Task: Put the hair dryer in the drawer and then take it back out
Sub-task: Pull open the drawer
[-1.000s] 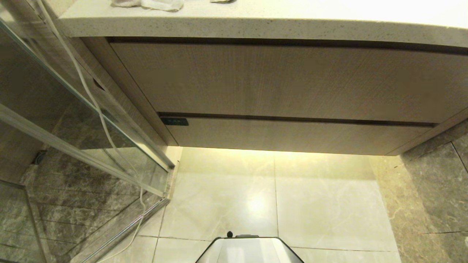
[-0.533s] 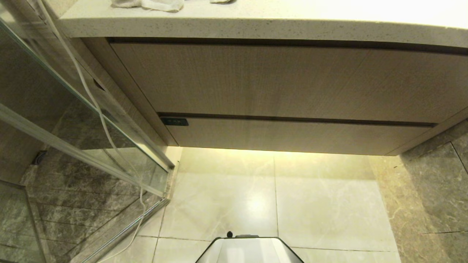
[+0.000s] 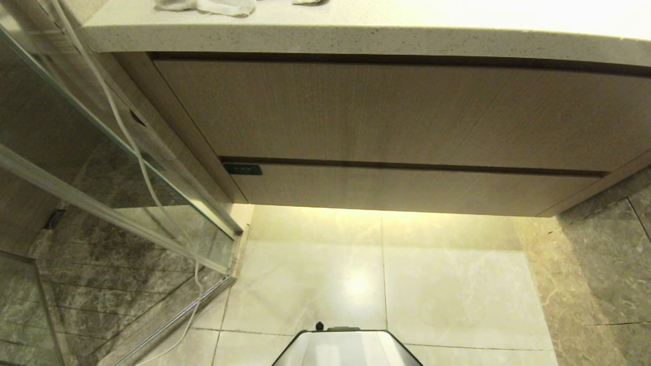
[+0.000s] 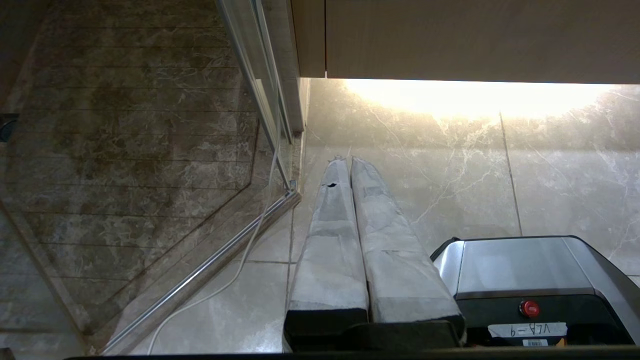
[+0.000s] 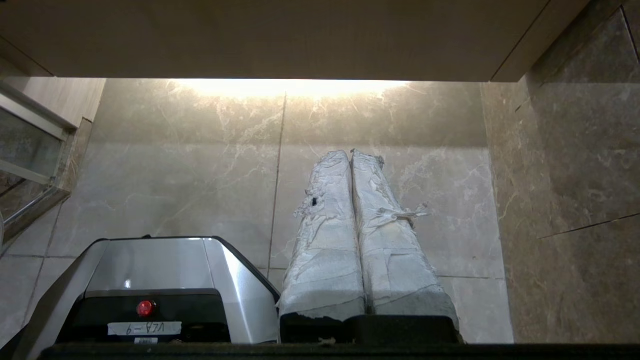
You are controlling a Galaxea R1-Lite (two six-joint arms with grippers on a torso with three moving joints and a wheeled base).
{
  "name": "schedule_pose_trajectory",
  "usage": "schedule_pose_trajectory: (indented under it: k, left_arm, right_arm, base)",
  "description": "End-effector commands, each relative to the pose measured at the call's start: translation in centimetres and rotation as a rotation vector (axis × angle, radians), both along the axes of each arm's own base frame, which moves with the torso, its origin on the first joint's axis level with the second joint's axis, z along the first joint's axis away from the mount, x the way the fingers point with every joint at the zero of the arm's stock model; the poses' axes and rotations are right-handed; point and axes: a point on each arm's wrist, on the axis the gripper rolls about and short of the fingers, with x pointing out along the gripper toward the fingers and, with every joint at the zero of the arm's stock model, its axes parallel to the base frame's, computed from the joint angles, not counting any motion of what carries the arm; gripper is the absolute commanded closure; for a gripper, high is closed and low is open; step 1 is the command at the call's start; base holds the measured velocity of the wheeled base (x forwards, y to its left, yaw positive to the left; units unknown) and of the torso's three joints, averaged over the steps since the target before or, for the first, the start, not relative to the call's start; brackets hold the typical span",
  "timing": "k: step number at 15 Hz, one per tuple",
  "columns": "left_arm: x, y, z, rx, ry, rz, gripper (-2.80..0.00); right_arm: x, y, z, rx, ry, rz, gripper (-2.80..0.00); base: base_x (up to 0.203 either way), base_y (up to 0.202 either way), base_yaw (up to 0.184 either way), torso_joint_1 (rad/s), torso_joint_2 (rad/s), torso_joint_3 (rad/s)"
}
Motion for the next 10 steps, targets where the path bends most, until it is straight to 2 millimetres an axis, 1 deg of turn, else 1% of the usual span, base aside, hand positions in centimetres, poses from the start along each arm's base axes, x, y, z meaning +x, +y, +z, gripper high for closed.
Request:
schedule_pose_trajectory:
  k: [1,10]
  left_arm:
    - [0.0,0.0,-0.02,0.0,0.001,0.0,0.0]
    - [0.01,0.0,-0.05,0.0,0.002,0.0,0.0]
  right_arm:
    - [0.03,0.0,-0.1,0.006,0.004,-0.001,0.0]
    - [0.02,0.0,-0.08,0.028,0.001,-0.001,0.0]
  base:
    - [0.0,0.0,0.0,0.0,0.0,0.0]
    - [0.0,0.0,0.0,0.0,0.0,0.0]
